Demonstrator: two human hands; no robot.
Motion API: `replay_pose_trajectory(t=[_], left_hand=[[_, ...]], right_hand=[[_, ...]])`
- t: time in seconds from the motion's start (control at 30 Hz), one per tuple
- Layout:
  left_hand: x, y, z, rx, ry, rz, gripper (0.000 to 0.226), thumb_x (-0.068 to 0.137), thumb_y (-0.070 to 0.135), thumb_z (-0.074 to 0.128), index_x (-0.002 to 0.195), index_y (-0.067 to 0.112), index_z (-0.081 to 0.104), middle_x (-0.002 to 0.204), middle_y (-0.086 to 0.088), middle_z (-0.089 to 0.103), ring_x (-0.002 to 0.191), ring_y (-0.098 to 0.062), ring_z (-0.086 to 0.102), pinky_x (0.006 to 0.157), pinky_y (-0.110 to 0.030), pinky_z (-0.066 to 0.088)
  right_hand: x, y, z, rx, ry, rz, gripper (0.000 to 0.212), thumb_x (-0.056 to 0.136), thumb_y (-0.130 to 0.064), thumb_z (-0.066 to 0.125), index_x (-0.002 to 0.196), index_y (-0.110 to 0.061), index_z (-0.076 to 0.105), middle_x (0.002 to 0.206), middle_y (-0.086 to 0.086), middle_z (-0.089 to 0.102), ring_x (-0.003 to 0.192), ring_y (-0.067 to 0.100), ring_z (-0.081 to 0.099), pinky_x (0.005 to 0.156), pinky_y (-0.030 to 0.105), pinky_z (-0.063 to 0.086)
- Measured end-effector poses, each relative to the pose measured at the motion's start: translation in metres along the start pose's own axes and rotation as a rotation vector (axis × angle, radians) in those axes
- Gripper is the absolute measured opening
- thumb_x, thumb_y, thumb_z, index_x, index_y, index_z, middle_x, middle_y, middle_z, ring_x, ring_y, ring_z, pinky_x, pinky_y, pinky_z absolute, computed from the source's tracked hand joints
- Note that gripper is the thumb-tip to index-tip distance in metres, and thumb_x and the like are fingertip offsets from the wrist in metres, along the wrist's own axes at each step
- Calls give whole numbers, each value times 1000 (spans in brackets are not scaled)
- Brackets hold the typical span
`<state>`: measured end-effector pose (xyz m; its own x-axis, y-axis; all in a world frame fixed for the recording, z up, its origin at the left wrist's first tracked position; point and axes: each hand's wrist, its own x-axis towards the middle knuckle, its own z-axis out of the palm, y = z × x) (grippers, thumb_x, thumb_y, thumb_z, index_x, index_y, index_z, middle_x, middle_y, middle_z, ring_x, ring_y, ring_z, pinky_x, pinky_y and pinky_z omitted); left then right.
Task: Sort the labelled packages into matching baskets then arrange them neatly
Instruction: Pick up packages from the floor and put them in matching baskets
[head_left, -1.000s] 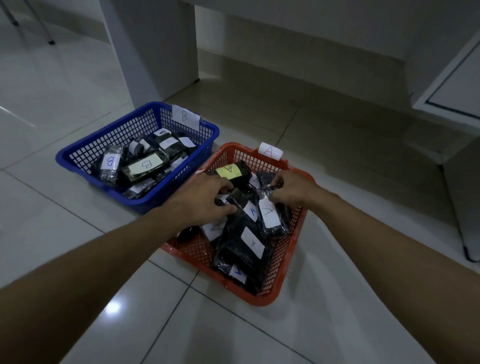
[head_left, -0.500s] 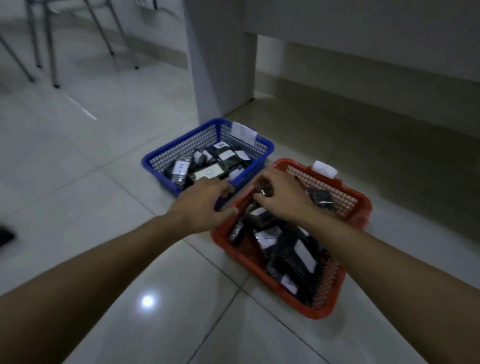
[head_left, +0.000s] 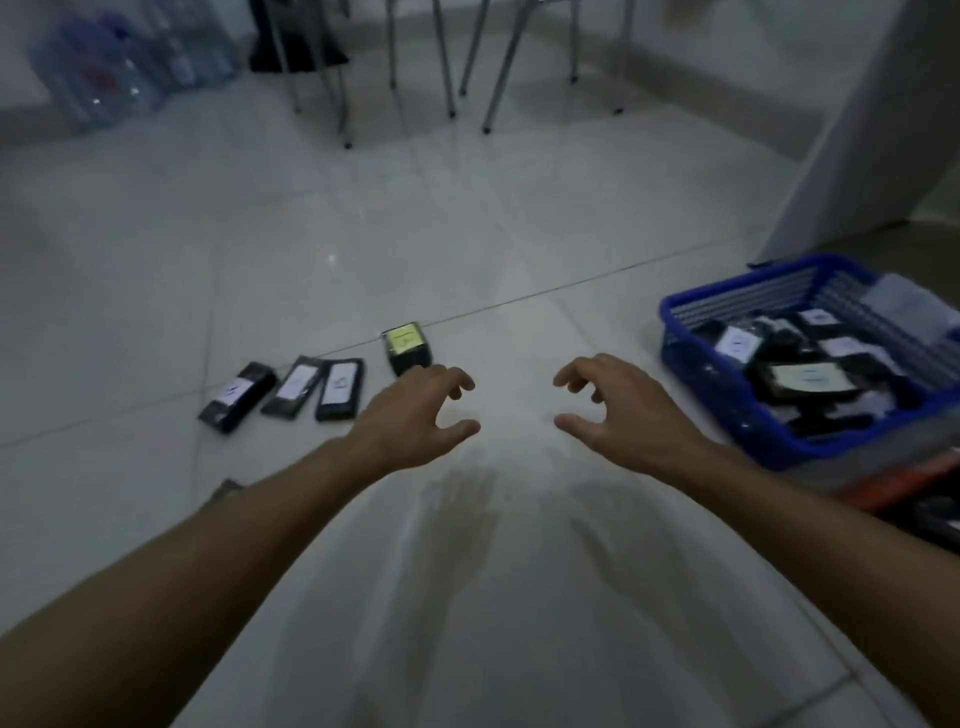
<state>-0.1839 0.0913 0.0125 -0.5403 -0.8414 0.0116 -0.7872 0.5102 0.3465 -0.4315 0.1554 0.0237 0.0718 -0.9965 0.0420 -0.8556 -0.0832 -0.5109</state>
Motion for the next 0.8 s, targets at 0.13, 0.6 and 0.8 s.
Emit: replay_pose_trajectory(t=[0.13,0.6,0.8], left_hand=[[-39,-57,4,-4,0,-105,47,87,46,62,128,27,50,121,7,57,109,-11,50,90,-34,48],[-147,-152,-2,-83,137,-538,53,82,33,68,129,25,46,121,6,54,110,-14,47,86,-34,48],[-179,-185,8,26,6,-796,83,70,45,76,139,22,34,135,0,44,123,-24,40,96,-38,38]], right_hand=[[28,-50,58,25,-53,-71,40,86,-41,71,122,-30,55,111,-12,54,101,8,51,84,26,46],[72,-135,160,88,-237,-250,44,84,-39,73,122,-29,54,110,-10,54,99,9,50,85,29,48],[74,-161,198,156,-316,-271,44,83,-36,75,122,-30,56,111,-10,54,101,11,52,86,33,50]])
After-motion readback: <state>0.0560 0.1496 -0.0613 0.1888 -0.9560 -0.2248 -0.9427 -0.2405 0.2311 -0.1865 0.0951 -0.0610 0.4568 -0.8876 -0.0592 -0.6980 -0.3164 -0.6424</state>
